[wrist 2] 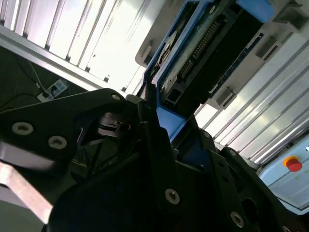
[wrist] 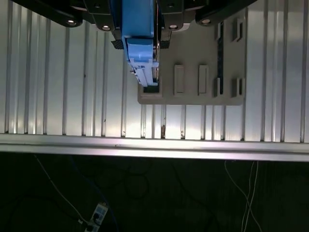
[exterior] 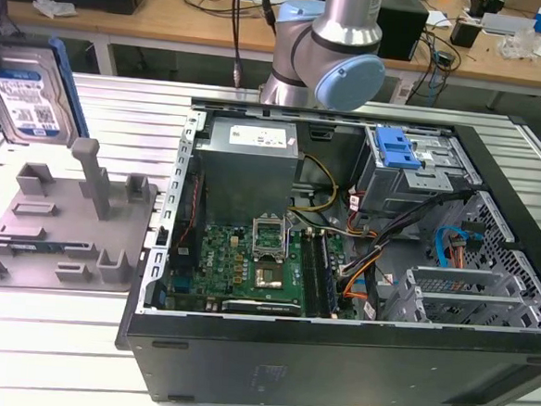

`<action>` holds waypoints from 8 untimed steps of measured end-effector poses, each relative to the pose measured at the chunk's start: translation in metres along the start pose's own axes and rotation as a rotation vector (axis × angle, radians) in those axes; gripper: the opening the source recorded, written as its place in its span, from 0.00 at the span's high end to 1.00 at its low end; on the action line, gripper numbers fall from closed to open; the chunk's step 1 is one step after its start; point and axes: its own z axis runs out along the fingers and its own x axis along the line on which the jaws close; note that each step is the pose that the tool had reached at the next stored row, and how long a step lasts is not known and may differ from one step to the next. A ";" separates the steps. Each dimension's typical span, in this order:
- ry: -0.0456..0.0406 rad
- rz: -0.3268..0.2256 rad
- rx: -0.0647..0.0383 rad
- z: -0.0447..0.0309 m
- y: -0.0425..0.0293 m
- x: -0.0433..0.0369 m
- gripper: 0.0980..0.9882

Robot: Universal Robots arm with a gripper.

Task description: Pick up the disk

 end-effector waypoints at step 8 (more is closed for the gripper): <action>-0.0063 0.000 0.000 -0.0411 0.0009 0.0002 0.70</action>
